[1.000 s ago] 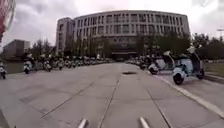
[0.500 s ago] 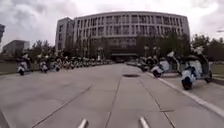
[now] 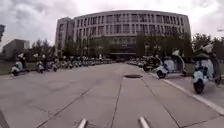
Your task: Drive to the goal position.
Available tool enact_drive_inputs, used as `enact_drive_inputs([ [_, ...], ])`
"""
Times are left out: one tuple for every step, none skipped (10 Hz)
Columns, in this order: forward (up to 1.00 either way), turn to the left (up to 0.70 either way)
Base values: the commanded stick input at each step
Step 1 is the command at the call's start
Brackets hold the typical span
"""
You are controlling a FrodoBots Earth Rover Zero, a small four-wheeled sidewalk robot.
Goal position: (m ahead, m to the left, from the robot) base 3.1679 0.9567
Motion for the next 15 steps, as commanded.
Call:
enact_drive_inputs([
  [0.7, 0.0],
  [0.7, 0.0],
  [0.7, 0.0],
  [0.7, 0.0],
  [0.7, 0.0],
  [0.7, 0.0],
  [0.7, 0.0],
  [0.7, -0.21],
  [0.7, -0.35],
  [0.7, -0.32],
  [0.7, 0.0],
  [0.7, 0.0],
  [0.7, 0.0],
  [0.7, 0.0],
  [0.7, 0.0],
])
